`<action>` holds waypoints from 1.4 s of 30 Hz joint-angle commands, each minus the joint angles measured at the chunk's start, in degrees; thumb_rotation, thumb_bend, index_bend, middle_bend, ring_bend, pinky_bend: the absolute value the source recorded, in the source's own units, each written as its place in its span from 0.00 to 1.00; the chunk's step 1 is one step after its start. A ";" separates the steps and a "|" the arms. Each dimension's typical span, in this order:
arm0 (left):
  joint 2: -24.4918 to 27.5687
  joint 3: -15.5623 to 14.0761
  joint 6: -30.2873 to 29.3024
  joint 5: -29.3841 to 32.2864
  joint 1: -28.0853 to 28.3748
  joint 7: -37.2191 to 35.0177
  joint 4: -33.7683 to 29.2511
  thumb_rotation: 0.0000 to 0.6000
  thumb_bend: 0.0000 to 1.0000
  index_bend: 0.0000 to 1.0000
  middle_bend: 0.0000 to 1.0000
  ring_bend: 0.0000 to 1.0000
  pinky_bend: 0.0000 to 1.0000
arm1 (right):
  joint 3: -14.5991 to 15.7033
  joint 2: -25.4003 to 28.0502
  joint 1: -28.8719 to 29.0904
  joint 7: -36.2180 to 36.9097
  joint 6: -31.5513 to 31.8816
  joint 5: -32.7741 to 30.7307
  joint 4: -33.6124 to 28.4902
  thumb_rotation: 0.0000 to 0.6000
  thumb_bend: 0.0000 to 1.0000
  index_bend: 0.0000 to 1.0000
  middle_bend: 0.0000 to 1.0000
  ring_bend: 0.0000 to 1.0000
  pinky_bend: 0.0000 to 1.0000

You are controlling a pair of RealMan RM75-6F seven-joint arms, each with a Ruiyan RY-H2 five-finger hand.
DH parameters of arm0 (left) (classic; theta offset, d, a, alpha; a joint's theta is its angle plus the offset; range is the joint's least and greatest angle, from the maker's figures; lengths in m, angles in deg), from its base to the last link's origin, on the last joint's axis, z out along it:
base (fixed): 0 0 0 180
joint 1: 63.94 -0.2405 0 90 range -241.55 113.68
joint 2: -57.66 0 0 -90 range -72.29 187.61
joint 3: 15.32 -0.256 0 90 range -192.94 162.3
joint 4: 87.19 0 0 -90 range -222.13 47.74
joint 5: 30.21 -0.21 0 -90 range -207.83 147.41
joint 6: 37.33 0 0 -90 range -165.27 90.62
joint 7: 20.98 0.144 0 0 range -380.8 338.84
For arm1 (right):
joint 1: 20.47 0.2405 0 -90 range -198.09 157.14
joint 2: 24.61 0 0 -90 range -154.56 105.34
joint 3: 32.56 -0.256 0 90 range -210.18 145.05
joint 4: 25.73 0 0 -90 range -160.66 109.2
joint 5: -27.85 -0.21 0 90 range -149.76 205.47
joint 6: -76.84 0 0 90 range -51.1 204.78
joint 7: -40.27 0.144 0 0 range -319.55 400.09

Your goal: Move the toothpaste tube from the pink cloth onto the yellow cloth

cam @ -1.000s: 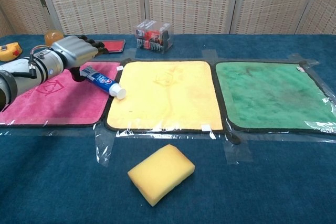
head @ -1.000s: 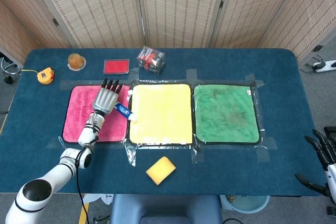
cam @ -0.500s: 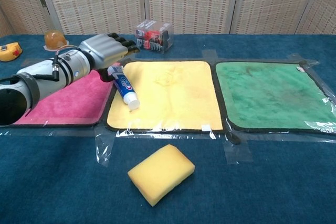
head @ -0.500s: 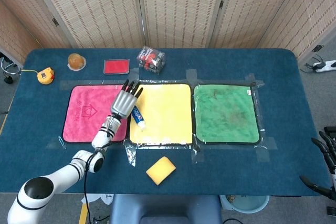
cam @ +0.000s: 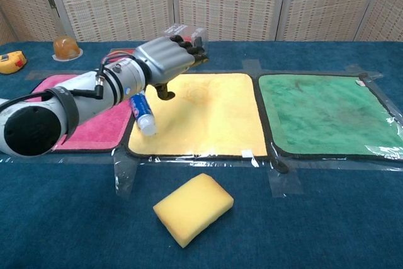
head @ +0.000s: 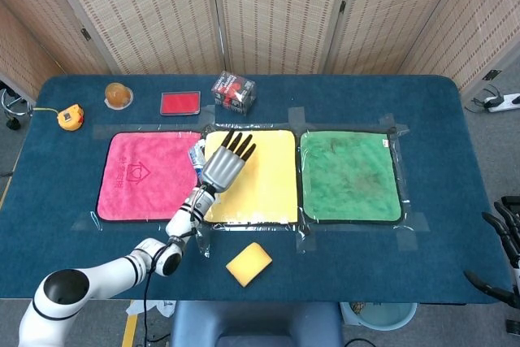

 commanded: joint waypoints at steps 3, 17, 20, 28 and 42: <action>1.54 0.67 -2.04 1.02 -0.29 0.79 -3.56 1.00 0.37 0.00 0.02 0.00 0.00 | -0.05 -0.06 0.05 0.45 -0.03 -0.03 0.39 1.00 0.15 0.10 0.06 0.08 0.00; 8.60 -2.48 -2.76 4.77 -6.45 -0.72 -3.70 1.00 0.37 0.00 0.02 0.00 0.00 | -0.12 -0.70 0.70 1.12 -0.54 0.53 1.14 1.00 0.15 0.10 0.06 0.08 0.00; 7.78 -3.04 -1.63 5.93 -6.93 -0.90 -1.35 1.00 0.37 0.00 0.02 0.00 0.00 | -0.08 -0.73 0.71 1.03 -0.52 0.61 1.12 1.00 0.15 0.10 0.06 0.08 0.00; 4.48 -3.68 0.51 6.79 -6.17 -0.46 4.85 1.00 0.37 0.00 0.02 0.00 0.00 | 0.00 -0.59 0.36 0.75 -0.17 0.36 0.91 1.00 0.15 0.10 0.06 0.08 0.00; 0.81 -3.96 1.49 5.28 -4.26 -0.27 7.01 1.00 0.37 0.00 0.03 0.00 0.00 | 0.10 -0.55 -0.19 0.89 0.34 0.06 1.07 1.00 0.15 0.10 0.06 0.08 0.00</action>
